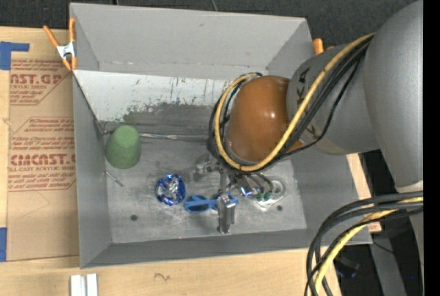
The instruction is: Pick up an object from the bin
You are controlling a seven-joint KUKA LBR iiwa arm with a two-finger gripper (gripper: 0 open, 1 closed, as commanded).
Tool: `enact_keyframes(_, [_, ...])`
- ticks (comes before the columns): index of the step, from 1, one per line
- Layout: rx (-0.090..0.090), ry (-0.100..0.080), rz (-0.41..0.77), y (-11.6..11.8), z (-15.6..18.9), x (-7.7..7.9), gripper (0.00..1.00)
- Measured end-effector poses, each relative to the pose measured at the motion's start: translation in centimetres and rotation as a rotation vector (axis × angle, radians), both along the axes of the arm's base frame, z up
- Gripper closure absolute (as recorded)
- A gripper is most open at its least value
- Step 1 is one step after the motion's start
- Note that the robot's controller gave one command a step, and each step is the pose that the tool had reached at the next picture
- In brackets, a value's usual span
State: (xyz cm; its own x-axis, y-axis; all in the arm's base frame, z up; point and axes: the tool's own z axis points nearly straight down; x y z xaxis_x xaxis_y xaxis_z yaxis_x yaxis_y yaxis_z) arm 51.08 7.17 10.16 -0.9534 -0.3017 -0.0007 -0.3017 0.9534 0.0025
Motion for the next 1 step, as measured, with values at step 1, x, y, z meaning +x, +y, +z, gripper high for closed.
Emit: enact_keyframes(1, [-0.002, 0.001, -0.141, -0.06, 1.34, -1.78, 0.00])
